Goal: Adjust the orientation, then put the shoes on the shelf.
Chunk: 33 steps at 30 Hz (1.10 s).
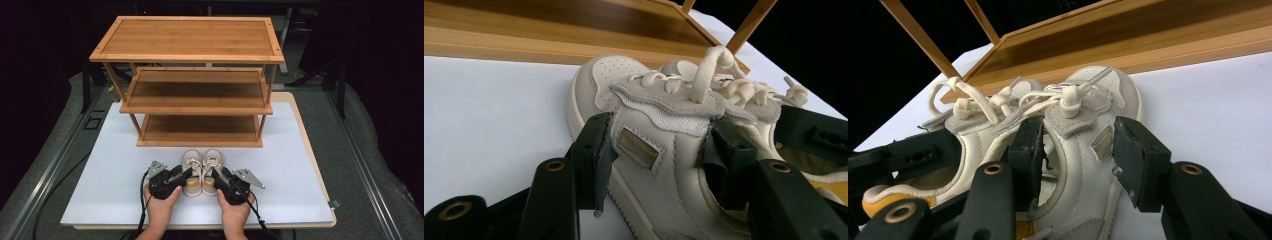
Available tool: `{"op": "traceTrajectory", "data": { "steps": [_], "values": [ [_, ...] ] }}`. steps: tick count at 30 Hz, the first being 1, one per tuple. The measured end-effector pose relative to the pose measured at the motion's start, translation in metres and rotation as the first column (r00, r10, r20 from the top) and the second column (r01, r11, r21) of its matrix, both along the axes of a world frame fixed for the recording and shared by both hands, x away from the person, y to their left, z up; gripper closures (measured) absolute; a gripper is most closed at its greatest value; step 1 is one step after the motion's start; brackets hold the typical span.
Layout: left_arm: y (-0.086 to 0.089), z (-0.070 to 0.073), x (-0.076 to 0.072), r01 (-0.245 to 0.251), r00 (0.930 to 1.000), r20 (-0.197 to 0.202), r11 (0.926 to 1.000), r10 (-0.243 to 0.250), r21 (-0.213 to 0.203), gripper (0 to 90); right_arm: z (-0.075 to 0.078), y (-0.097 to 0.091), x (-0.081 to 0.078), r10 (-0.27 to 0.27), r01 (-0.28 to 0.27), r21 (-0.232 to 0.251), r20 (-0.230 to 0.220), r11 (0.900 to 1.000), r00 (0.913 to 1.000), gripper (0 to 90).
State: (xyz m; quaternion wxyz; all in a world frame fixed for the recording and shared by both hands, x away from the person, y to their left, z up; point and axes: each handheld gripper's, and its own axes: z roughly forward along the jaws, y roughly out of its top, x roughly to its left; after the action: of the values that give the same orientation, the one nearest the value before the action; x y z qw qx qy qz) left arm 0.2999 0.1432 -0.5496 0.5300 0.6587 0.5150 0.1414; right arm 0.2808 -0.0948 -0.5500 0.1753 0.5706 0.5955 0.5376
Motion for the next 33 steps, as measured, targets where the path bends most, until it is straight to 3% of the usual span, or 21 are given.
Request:
{"op": "traceTrajectory", "data": {
  "steps": [18,23,29,33],
  "values": [
    [-0.0024,-0.0006,-0.0018,-0.024,0.9997,-0.001,0.9996,0.024,-0.015,51.0,0.0013,-0.0007,0.0039,0.002,-0.001,0.031,-0.050,0.9995,0.9988,57.1],
    [-0.0025,-0.0006,-0.0018,-0.027,0.9996,-0.001,0.9995,0.027,-0.016,51.1,0.0019,0.0003,0.0037,-0.009,0.010,0.008,-0.047,0.9999,0.9988,56.6],
    [-0.0051,0.0003,-0.0028,-0.048,0.9988,-0.007,0.9987,0.048,-0.014,51.6,0.0008,0.0011,0.0048,-0.014,0.015,0.023,-0.034,0.9996,0.9993,57.7],
    [-0.0058,0.0010,-0.0028,-0.056,0.9984,-0.010,0.9983,0.055,-0.016,52.7,0.0022,-0.0020,0.0042,-0.002,0.004,0.030,-0.063,0.9995,0.9980,60.1]
  ]
}}
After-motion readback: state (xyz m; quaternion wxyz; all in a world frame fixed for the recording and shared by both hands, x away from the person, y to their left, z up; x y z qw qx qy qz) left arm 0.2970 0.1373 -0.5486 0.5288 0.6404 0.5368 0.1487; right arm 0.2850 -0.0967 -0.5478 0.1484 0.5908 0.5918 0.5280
